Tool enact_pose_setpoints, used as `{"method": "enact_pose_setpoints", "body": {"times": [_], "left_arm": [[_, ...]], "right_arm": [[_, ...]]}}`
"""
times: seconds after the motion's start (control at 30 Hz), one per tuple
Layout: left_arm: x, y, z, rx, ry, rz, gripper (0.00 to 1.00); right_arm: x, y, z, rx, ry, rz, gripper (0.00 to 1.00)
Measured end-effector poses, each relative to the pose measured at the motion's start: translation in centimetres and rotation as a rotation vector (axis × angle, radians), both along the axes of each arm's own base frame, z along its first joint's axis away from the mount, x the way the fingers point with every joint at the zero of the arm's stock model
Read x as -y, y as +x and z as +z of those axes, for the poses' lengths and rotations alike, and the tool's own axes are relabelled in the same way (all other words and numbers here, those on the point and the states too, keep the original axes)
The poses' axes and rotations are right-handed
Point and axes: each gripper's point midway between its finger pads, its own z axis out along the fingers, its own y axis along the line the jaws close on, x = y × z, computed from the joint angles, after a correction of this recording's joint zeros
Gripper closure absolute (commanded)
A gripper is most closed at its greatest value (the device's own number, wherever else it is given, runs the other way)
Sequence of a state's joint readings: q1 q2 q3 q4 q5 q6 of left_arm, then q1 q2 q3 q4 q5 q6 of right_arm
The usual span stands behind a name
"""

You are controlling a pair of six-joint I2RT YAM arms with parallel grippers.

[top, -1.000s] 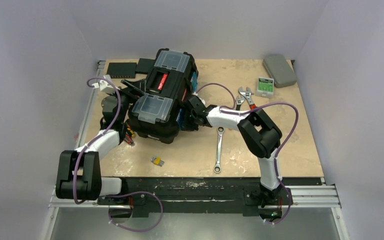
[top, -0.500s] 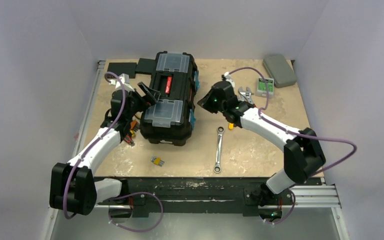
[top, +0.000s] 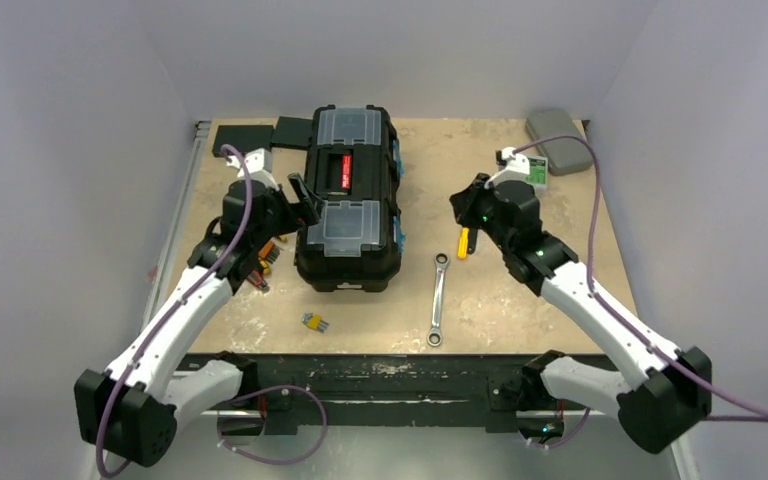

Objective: Pack the tool kit
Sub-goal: Close the toolbox at the center of the board, then reset both arms

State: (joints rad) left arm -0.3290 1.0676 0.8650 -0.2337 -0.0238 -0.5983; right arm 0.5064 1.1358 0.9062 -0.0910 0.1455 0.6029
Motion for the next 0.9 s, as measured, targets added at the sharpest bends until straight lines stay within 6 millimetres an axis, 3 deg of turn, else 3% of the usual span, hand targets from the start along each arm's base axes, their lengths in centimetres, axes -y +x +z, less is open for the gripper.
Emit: {"method": "enact_pose_setpoints", "body": {"times": [0.1,0.13,0.23,0.3,0.37,0.5,0.57,0.63,0.8,0.9], "left_arm": [[-2.6,-0.7,2.2,0.062,0.051,0.104,0.08],[-3.9,-1.0,3.1,0.092,0.067,0.161,0.08],[-6.9,-1.8,5.1,0.179,0.101,0.296,0.08],[-8.9,-2.4,5.1,0.236,0.133,0.38,0.08],[-10.6,-2.8,3.7,0.273,0.188,0.441,0.08],[-13.4,-2.9,-2.1,0.27,0.401,0.516,0.07],[-14.5,-2.8,-5.5,0.218,0.525,0.527,0.07],[-15.1,-2.6,-7.6,0.184,0.611,0.523,0.08],[-16.3,-1.2,-7.8,0.217,0.607,0.564,0.15],[-16.8,-0.5,-7.9,0.25,0.607,0.566,0.19]], "right_arm": [[2.7,-0.7,1.9,0.101,-0.07,-0.068,0.77],[3.8,-0.9,2.2,0.129,-0.098,-0.106,0.67],[6.8,-1.1,1.6,0.188,-0.196,-0.21,0.43],[8.8,-1.3,-0.5,0.221,-0.291,-0.258,0.34],[9.8,-1.7,-3.2,0.229,-0.375,-0.264,0.31],[12.2,-2.9,-9.8,0.218,-0.513,-0.257,0.31],[14.1,-3.1,-11.4,0.216,-0.537,-0.293,0.27],[15.9,-2.5,-11.9,0.213,-0.554,-0.347,0.27],[16.8,-0.2,-12.1,0.258,-0.564,-0.395,0.36],[17.4,1.1,-14.0,0.246,-0.599,-0.4,0.39]]}}
